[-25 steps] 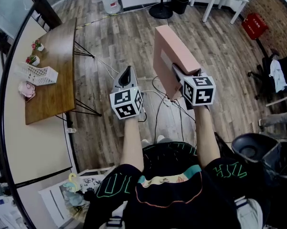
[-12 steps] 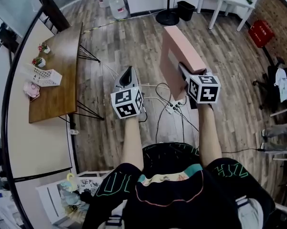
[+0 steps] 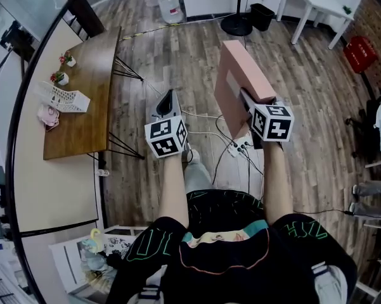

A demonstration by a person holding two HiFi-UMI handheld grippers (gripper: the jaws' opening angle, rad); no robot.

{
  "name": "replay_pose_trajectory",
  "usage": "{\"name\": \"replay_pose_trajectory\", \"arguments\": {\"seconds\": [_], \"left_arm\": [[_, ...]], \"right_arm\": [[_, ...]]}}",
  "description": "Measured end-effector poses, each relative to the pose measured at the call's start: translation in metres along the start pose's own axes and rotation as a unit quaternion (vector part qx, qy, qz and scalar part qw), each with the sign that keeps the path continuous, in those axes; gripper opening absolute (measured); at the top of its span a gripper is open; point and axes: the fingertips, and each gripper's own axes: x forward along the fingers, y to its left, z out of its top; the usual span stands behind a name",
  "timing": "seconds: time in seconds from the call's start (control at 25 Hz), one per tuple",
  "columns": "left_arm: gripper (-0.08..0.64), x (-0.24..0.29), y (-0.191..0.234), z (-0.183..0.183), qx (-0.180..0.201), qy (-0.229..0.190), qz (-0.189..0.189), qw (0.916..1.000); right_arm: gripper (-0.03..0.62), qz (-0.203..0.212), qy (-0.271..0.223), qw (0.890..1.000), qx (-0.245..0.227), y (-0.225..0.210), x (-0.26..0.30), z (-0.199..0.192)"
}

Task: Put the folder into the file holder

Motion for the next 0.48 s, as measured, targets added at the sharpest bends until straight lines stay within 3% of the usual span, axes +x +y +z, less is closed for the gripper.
{"name": "replay_pose_trajectory", "arguments": {"seconds": [0.48], "left_arm": [[-0.003,0.154,0.055,0.008,-0.005,0.022,-0.040,0.9989]], "right_arm": [[0.281,-0.039,0.004,0.999,0.016,-0.024,0.141,0.047]]}}
